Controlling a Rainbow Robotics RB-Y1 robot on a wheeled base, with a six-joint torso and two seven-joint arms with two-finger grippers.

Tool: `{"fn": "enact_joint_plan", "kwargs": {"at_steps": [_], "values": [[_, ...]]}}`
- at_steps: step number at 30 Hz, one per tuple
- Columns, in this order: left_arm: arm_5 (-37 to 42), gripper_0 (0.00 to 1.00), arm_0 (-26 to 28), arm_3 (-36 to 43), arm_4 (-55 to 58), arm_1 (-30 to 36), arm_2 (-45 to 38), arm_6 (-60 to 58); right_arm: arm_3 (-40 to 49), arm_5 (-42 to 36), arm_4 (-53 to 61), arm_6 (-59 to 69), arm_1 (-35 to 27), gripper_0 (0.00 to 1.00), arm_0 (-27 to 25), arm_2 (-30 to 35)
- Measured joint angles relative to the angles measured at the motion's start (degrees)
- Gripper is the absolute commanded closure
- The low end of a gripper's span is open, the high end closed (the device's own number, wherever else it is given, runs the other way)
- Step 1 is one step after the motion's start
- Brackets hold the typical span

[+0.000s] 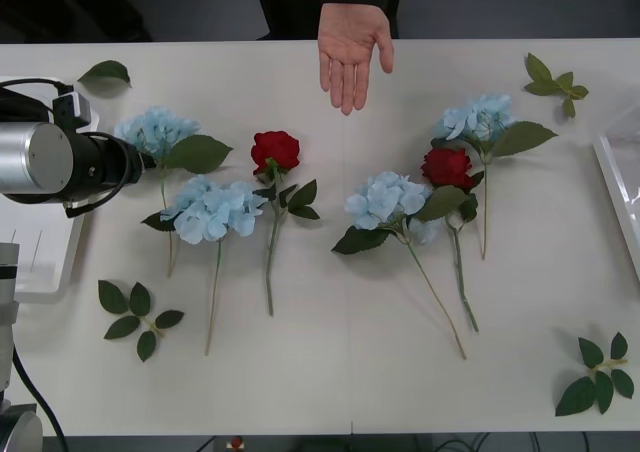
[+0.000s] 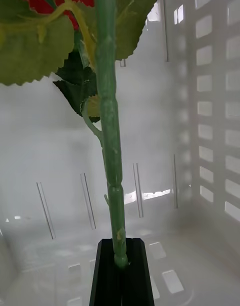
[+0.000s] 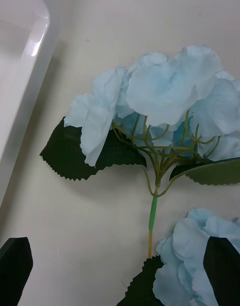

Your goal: Place the red flowers into the right box and the blue flowers into the left box. If a person shows an open palm, hand one flower to the person first, then continue sorting.

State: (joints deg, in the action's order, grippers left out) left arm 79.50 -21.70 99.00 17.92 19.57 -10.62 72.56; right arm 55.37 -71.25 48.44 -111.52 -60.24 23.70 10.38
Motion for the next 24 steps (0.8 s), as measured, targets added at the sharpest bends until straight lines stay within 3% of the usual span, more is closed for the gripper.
{"fn": "enact_joint_plan", "kwargs": {"at_steps": [6,13,24], "values": [[0.0,0.0,0.0,0.0,0.05,0.0,0.0,0.0,1.61,-0.4,2.59,-1.4,0.01,1.0,0.0,4.17],[0.0,0.0,0.0,0.0,0.08,0.0,0.0,0.01,11.79,-0.54,16.17,-19.34,2.02,1.0,-0.02,15.27],[0.0,0.0,0.0,0.0,0.14,0.0,0.0,0.01,31.43,18.23,27.47,-19.72,13.35,1.0,-0.01,7.55]]}}
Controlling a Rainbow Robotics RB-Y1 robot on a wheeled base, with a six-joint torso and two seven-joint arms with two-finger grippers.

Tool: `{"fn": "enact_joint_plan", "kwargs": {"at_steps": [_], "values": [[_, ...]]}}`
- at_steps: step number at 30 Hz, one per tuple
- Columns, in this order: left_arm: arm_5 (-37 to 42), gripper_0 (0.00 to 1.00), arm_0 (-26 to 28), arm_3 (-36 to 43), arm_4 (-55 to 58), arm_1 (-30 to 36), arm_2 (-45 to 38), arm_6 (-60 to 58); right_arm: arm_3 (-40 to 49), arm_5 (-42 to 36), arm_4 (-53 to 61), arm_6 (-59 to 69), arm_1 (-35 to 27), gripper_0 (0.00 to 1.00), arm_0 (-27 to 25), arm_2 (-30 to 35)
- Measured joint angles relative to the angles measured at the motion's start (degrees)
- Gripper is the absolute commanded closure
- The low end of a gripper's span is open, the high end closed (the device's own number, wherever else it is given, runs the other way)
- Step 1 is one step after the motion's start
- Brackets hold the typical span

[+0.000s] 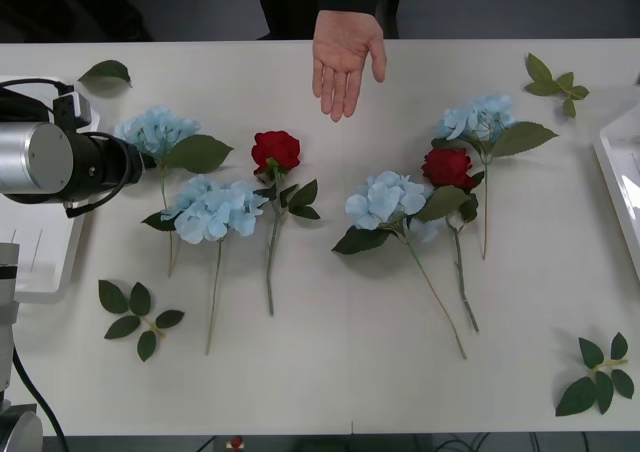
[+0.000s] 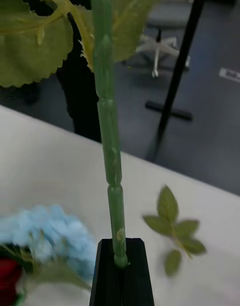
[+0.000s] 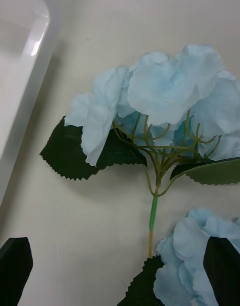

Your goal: Place the red flowers into the right box and the blue flowers into the left box. If a person shows an open palm, hand one flower to the person first, then continue sorting.

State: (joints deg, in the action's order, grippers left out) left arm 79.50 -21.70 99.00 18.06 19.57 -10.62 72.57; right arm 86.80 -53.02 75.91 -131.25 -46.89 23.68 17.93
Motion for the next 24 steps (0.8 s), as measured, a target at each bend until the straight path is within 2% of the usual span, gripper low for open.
{"fn": "enact_joint_plan", "kwargs": {"at_steps": [11,24], "values": [[0.0,0.0,0.0,0.0,0.01,0.0,0.0,0.0,12.46,15.63,4.08,-0.11,11.51,1.0,0.0,-8.35],[0.0,0.0,0.0,0.0,0.04,0.0,0.0,0.0,17.55,25.71,2.81,-0.86,16.64,1.0,0.0,-19.01]]}}
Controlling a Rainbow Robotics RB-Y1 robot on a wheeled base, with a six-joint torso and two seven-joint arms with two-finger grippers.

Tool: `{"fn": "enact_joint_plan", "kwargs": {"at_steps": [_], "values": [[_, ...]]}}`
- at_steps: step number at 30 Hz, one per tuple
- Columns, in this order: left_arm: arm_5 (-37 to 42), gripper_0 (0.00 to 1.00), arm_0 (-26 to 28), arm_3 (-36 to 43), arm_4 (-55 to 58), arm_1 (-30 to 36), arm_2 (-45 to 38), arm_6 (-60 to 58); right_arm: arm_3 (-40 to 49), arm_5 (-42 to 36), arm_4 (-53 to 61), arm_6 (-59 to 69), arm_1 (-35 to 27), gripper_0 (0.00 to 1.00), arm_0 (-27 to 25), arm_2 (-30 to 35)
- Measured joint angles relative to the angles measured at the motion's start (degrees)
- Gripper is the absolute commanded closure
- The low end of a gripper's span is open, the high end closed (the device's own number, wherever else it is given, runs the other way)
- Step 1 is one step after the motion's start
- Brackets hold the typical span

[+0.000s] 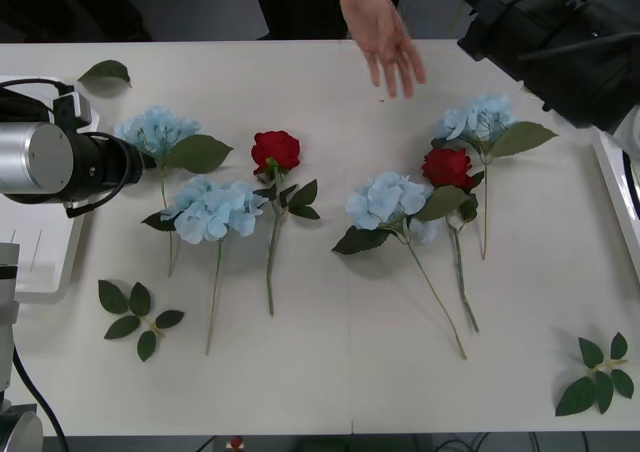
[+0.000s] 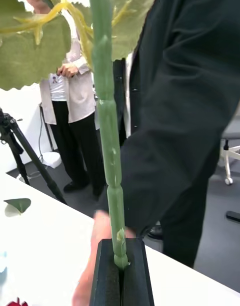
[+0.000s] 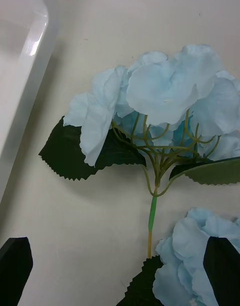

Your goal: Place the red flowers into the right box and the blue flowers into the left box. If a person shows an open palm, hand one flower to the person first, then continue sorting.

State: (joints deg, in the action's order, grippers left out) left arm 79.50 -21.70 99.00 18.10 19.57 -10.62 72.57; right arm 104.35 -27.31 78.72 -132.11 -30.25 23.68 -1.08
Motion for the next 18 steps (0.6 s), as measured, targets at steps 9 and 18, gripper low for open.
{"fn": "enact_joint_plan", "kwargs": {"at_steps": [9,18], "values": [[0.0,0.0,0.0,0.0,0.02,0.0,0.0,0.0,0.0,2.23,-3.27,-1.59,2.49,1.0,0.0,-2.77],[0.0,0.0,0.0,0.0,0.05,0.0,0.0,0.0,0.0,2.24,-3.87,-1.8,2.72,0.28,0.0,-2.77]]}}
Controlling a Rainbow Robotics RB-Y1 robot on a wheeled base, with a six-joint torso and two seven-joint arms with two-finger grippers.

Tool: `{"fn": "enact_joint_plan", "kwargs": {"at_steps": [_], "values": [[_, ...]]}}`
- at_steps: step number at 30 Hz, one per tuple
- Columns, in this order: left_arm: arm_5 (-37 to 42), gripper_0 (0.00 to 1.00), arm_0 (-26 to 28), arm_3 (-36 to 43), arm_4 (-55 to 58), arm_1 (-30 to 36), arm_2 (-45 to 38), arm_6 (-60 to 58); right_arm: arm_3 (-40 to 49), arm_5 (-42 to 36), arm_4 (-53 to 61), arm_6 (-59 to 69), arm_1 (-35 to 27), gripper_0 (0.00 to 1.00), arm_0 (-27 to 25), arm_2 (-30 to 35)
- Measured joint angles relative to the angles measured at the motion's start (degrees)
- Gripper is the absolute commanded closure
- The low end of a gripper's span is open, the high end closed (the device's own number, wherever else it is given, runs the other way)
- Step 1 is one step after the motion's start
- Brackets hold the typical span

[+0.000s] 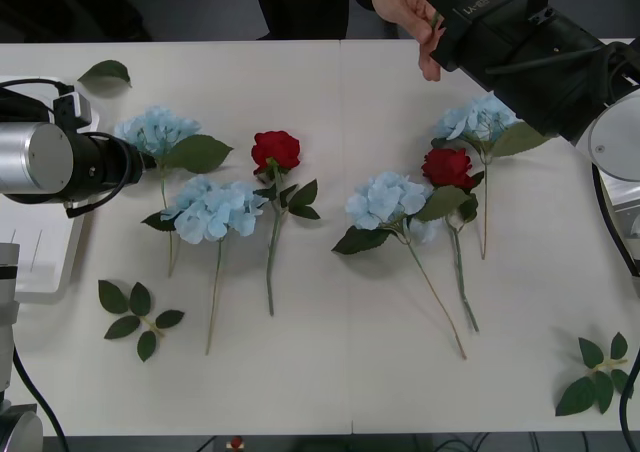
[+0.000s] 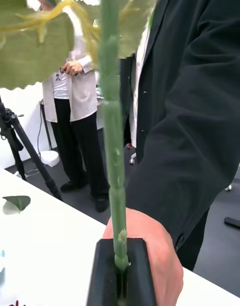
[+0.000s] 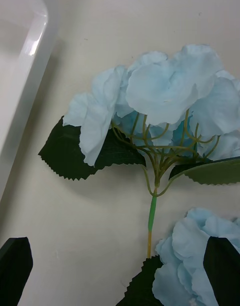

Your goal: Place the red flowers into the right box and the blue flowers into the left box. If a person shows an open palm, hand one flower to the person first, then continue sorting.

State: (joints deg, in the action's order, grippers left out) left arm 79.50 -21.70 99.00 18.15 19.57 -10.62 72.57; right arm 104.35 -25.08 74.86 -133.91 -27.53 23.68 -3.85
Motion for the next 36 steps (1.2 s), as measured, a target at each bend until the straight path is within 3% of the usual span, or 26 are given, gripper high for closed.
{"fn": "enact_joint_plan", "kwargs": {"at_steps": [1,2,14,19,27,36], "values": [[0.0,0.0,0.0,0.0,0.0,0.0,0.0,0.0,0.0,0.0,0.0,-0.06,0.0,0.07,0.0,0.0],[0.0,0.0,0.0,0.0,0.0,0.0,0.0,0.0,0.0,0.0,0.0,-0.11,0.0,0.0,0.0,0.0],[0.0,0.0,0.0,0.0,0.16,0.0,0.0,0.0,0.0,-2.27,3.12,-0.53,-0.28,0.0,0.0,0.19],[0.0,0.0,0.0,0.0,0.19,0.0,0.0,0.0,0.0,-12.51,4.3,-0.52,-2.04,0.0,-0.02,4.54],[0.0,0.0,0.0,0.0,0.25,0.0,0.0,0.0,0.0,-31.46,3.96,0.39,-2.67,0.0,-1.86,17.7],[-0.01,0.0,0.0,0.0,0.36,0.0,0.0,0.0,0.03,-50.07,-9.17,17.7,-6.39,0.0,-3.16,21.96]]}}
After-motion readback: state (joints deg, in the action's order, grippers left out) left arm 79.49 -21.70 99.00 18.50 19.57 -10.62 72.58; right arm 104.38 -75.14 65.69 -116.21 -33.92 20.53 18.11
